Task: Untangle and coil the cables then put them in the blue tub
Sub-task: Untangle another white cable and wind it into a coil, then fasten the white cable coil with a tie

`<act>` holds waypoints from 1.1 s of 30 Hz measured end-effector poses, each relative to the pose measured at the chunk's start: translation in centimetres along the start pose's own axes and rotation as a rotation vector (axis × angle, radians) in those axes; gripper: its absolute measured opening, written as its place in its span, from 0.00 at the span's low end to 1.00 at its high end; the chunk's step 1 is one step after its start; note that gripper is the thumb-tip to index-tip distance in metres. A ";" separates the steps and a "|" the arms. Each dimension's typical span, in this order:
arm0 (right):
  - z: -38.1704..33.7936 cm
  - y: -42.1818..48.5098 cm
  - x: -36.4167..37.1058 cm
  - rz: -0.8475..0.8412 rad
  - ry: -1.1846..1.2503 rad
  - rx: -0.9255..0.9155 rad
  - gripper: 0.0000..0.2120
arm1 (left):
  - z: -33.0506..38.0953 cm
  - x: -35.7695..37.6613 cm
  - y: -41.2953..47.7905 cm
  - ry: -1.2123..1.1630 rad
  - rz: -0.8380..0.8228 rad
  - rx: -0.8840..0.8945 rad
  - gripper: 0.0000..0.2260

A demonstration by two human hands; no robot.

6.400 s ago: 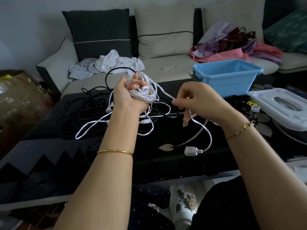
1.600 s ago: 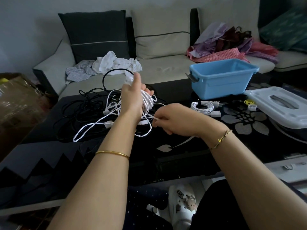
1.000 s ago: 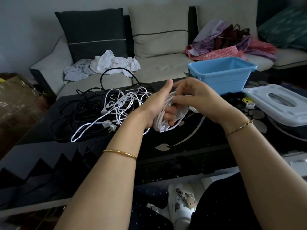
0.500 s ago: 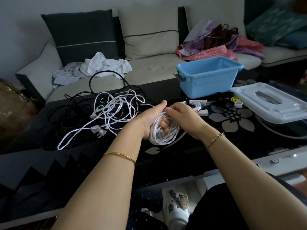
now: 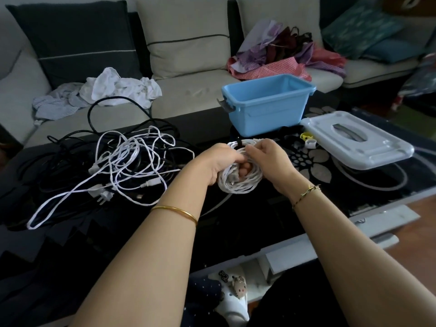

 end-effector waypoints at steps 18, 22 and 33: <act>3.0 3.7 -2.7 -0.086 0.280 0.253 0.19 | 0.1 2.5 5.1 -0.092 0.106 0.088 0.12; 3.1 4.7 -2.4 -0.093 0.213 0.251 0.20 | -0.1 2.3 6.0 -0.063 0.183 0.108 0.13; 5.0 10.4 -9.3 0.355 -0.925 0.218 0.17 | 0.2 1.3 7.1 -0.158 0.263 0.181 0.12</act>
Point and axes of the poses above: each hand's wrist, its own y-axis towards the middle knuckle, its own x-axis out of the palm, z = x × y, the point moved 5 cm from there along y, towards the middle knuckle, and after that the axes turned 1 degree about x, right-handed, at the moved point
